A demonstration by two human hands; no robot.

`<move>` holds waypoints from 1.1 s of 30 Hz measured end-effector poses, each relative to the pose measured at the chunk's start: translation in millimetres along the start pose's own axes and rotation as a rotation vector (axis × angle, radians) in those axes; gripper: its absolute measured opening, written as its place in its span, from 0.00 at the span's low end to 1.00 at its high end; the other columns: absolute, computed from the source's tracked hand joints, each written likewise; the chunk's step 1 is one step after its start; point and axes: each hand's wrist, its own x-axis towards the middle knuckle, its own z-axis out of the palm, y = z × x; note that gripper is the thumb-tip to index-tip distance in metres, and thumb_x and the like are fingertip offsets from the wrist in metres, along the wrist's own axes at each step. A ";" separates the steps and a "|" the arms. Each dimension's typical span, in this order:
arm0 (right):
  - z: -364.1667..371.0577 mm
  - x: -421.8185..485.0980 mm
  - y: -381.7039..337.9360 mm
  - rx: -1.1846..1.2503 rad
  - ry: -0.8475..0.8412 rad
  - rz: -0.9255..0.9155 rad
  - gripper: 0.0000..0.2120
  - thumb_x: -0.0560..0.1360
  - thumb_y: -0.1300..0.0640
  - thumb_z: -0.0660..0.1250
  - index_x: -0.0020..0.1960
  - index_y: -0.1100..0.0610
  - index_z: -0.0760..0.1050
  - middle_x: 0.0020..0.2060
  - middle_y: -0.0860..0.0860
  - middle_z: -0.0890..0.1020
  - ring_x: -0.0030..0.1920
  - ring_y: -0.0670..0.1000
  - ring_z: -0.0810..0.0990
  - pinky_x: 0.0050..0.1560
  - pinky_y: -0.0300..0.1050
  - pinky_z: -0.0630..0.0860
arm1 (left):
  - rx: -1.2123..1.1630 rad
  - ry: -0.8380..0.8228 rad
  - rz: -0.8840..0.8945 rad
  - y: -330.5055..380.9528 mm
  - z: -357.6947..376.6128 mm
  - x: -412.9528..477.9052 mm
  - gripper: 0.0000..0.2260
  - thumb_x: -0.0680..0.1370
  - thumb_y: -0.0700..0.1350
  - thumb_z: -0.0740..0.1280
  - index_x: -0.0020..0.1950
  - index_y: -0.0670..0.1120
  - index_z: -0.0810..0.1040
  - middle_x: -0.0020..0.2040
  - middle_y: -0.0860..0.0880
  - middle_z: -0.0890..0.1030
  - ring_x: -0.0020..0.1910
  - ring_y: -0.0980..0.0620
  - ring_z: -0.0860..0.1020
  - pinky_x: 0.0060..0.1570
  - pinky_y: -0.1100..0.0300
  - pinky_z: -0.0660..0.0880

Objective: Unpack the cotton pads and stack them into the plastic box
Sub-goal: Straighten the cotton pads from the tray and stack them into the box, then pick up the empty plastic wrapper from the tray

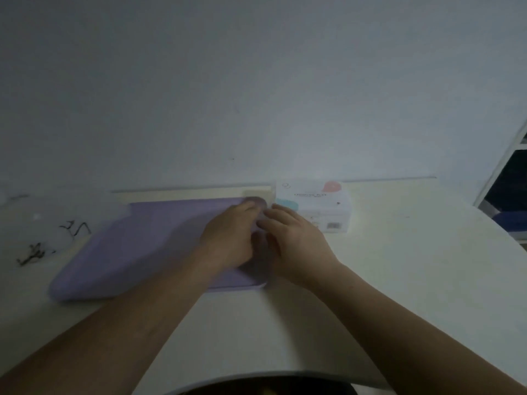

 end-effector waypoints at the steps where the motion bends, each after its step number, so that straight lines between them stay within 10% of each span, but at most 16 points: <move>1: 6.7 7.4 -12.5 0.027 -0.063 0.005 0.18 0.76 0.53 0.59 0.57 0.56 0.84 0.57 0.54 0.86 0.57 0.61 0.83 0.50 0.54 0.82 | -0.007 -0.027 -0.038 -7.4 -6.4 -8.0 0.23 0.77 0.46 0.68 0.72 0.46 0.73 0.73 0.47 0.74 0.71 0.43 0.74 0.67 0.48 0.74; 8: 46.9 60.9 -91.7 0.244 -0.439 0.152 0.19 0.81 0.58 0.63 0.72 0.54 0.77 0.66 0.58 0.83 0.65 0.62 0.80 0.61 0.51 0.76 | 0.065 -0.074 -0.209 -71.0 -52.6 -59.9 0.12 0.77 0.48 0.68 0.58 0.47 0.80 0.64 0.43 0.78 0.66 0.39 0.76 0.62 0.47 0.74; 10: 58.0 68.6 -113.3 0.312 -0.423 0.176 0.18 0.82 0.58 0.64 0.71 0.55 0.79 0.67 0.56 0.83 0.68 0.60 0.80 0.66 0.50 0.75 | 0.255 -0.005 -0.338 -93.1 -70.0 -75.8 0.17 0.77 0.53 0.67 0.65 0.51 0.78 0.79 0.42 0.66 0.80 0.39 0.59 0.78 0.41 0.57; 13: 69.3 75.6 -136.8 0.369 -0.438 0.220 0.20 0.83 0.54 0.65 0.74 0.54 0.76 0.71 0.53 0.80 0.72 0.56 0.78 0.72 0.47 0.71 | 0.367 0.013 -0.648 -127.2 -100.4 -99.0 0.25 0.77 0.57 0.66 0.74 0.56 0.71 0.85 0.41 0.43 0.82 0.36 0.36 0.75 0.30 0.36; 18: 71.7 81.7 -154.6 0.499 -0.422 0.272 0.16 0.84 0.59 0.64 0.68 0.56 0.82 0.63 0.54 0.85 0.63 0.54 0.82 0.56 0.36 0.70 | 0.132 -0.197 -0.930 -177.8 -97.4 -127.2 0.35 0.72 0.65 0.67 0.74 0.48 0.70 0.75 0.38 0.65 0.77 0.35 0.61 0.71 0.42 0.64; 26: 63.2 80.7 -144.8 0.533 -0.389 0.300 0.13 0.84 0.59 0.64 0.63 0.56 0.85 0.52 0.50 0.84 0.50 0.49 0.80 0.52 0.37 0.70 | 0.063 0.017 -0.874 -157.3 -94.3 -127.9 0.27 0.77 0.55 0.69 0.69 0.39 0.72 0.67 0.38 0.69 0.69 0.37 0.66 0.66 0.51 0.66; 33: 19.7 96.5 -129.7 1.216 -0.239 0.790 0.29 0.80 0.32 0.64 0.64 0.56 0.76 0.56 0.58 0.86 0.52 0.57 0.88 0.50 0.56 0.86 | -0.055 0.403 -0.299 -53.8 -109.7 -84.4 0.26 0.77 0.45 0.68 0.73 0.41 0.69 0.73 0.44 0.66 0.73 0.43 0.63 0.72 0.59 0.64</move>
